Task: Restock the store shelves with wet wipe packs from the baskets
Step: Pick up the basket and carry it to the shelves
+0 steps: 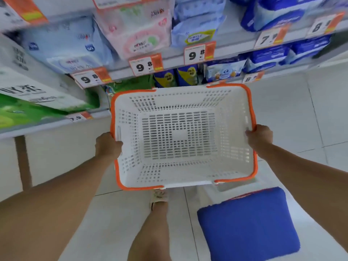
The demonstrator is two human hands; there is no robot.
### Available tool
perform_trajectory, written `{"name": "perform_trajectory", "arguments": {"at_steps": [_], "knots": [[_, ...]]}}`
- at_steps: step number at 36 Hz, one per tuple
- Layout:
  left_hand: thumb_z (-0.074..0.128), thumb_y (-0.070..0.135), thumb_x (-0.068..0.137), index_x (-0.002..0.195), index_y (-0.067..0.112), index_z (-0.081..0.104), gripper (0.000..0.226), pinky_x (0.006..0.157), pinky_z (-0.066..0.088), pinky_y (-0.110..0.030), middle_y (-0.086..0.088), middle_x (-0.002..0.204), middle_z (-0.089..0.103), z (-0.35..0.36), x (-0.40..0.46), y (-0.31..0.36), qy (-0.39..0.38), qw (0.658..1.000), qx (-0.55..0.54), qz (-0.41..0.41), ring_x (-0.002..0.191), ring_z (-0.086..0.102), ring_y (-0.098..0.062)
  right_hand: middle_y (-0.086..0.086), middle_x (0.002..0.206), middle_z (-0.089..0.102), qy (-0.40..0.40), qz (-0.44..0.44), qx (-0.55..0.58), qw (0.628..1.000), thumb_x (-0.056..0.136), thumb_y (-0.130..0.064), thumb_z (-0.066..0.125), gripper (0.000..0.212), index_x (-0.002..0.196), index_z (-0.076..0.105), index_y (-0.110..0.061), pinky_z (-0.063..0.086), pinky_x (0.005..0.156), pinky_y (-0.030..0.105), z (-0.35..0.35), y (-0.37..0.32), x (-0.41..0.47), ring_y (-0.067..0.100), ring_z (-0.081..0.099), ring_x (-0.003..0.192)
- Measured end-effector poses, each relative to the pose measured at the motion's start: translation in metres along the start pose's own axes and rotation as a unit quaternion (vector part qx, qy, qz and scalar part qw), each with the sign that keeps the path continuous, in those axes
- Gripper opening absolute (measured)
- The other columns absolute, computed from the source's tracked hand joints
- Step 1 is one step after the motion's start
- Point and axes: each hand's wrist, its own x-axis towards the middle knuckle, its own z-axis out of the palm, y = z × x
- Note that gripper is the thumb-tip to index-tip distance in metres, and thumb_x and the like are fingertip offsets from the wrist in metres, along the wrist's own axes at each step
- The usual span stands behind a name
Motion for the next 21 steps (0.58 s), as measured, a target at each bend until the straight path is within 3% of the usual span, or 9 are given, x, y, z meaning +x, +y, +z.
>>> {"name": "perform_trajectory", "arguments": {"at_steps": [2, 4, 8, 12, 14, 17, 18, 21], "knots": [[0.063, 0.01, 0.091, 0.109, -0.004, 0.064, 0.023, 0.065, 0.043, -0.035, -0.025, 0.108, 0.067, 0.008, 0.0, 0.005, 0.025, 0.999, 0.006, -0.025, 0.087, 0.063, -0.038, 0.016, 0.087, 0.07, -0.004, -0.015, 0.003, 1.0, 0.096, -0.031, 0.056, 0.031, 0.094, 0.07, -0.004, 0.055, 0.072, 0.038, 0.006, 0.004, 0.005, 0.034, 0.066, 0.08], [0.065, 0.011, 0.091, 0.107, -0.006, 0.064, 0.024, 0.071, 0.047, -0.04, -0.027, 0.108, 0.067, 0.011, -0.006, 0.006, 0.056, 0.997, 0.004, -0.048, 0.096, 0.065, -0.044, 0.016, 0.085, 0.071, -0.005, -0.024, 0.001, 1.0, 0.093, -0.029, 0.052, 0.029, 0.091, 0.07, -0.006, 0.059, 0.072, 0.041, 0.004, 0.007, 0.006, 0.036, 0.068, 0.078], [0.066, 0.011, 0.089, 0.102, -0.005, 0.064, 0.021, 0.066, 0.045, -0.038, -0.025, 0.103, 0.068, -0.003, -0.038, 0.01, 0.09, 0.993, -0.006, -0.07, 0.093, 0.066, -0.043, 0.016, 0.087, 0.069, -0.014, -0.054, 0.003, 0.998, 0.081, -0.011, 0.052, 0.015, 0.087, 0.065, -0.006, 0.061, 0.075, 0.047, -0.025, 0.007, -0.007, 0.038, 0.068, 0.078], [0.062, 0.015, 0.09, 0.096, -0.004, 0.064, 0.02, 0.065, 0.044, -0.037, -0.024, 0.095, 0.068, -0.041, -0.088, 0.019, 0.119, 0.992, -0.004, -0.034, 0.087, 0.064, -0.043, 0.016, 0.086, 0.071, -0.015, -0.105, -0.005, 0.994, 0.085, -0.023, 0.056, 0.021, 0.089, 0.066, -0.005, 0.06, 0.074, 0.046, -0.087, 0.007, -0.027, 0.037, 0.07, 0.079], [0.058, 0.019, 0.091, 0.089, -0.001, 0.064, 0.021, 0.061, 0.045, -0.033, -0.02, 0.085, 0.069, -0.065, -0.113, 0.024, 0.124, 0.992, -0.016, -0.012, 0.071, 0.061, -0.035, 0.015, 0.082, 0.071, -0.012, -0.117, 0.011, 0.993, 0.088, -0.025, 0.056, 0.022, 0.087, 0.065, -0.004, 0.062, 0.067, 0.044, -0.131, -0.001, -0.047, 0.034, 0.071, 0.073], [0.054, 0.021, 0.095, 0.08, 0.003, 0.066, 0.027, 0.048, 0.039, -0.025, -0.006, 0.063, 0.064, -0.097, -0.155, 0.046, 0.103, 0.992, -0.068, 0.015, 0.051, 0.054, -0.015, 0.015, 0.079, 0.071, -0.007, -0.124, 0.03, 0.992, 0.095, -0.016, 0.058, 0.019, 0.087, 0.065, 0.0, 0.058, 0.049, 0.026, -0.201, -0.007, -0.075, 0.029, 0.071, 0.066], [0.055, 0.021, 0.094, 0.077, 0.005, 0.067, 0.027, 0.048, 0.042, -0.023, -0.002, 0.058, 0.064, -0.104, -0.167, 0.056, 0.086, 0.991, -0.1, 0.029, 0.05, 0.056, -0.012, 0.016, 0.078, 0.071, 0.007, -0.122, 0.034, 0.992, 0.095, -0.016, 0.059, 0.019, 0.086, 0.065, 0.0, 0.059, 0.049, 0.027, -0.225, -0.005, -0.081, 0.028, 0.071, 0.065], [0.06, 0.017, 0.09, 0.075, 0.007, 0.07, 0.021, 0.051, 0.049, -0.012, 0.003, 0.047, 0.064, -0.112, -0.196, 0.089, 0.053, 0.98, -0.181, 0.065, 0.045, 0.062, -0.004, 0.019, 0.076, 0.072, 0.048, -0.104, 0.067, 0.991, 0.091, -0.017, 0.061, 0.018, 0.081, 0.065, -0.003, 0.063, 0.063, 0.047, -0.292, 0.007, -0.092, 0.034, 0.072, 0.065]]}}
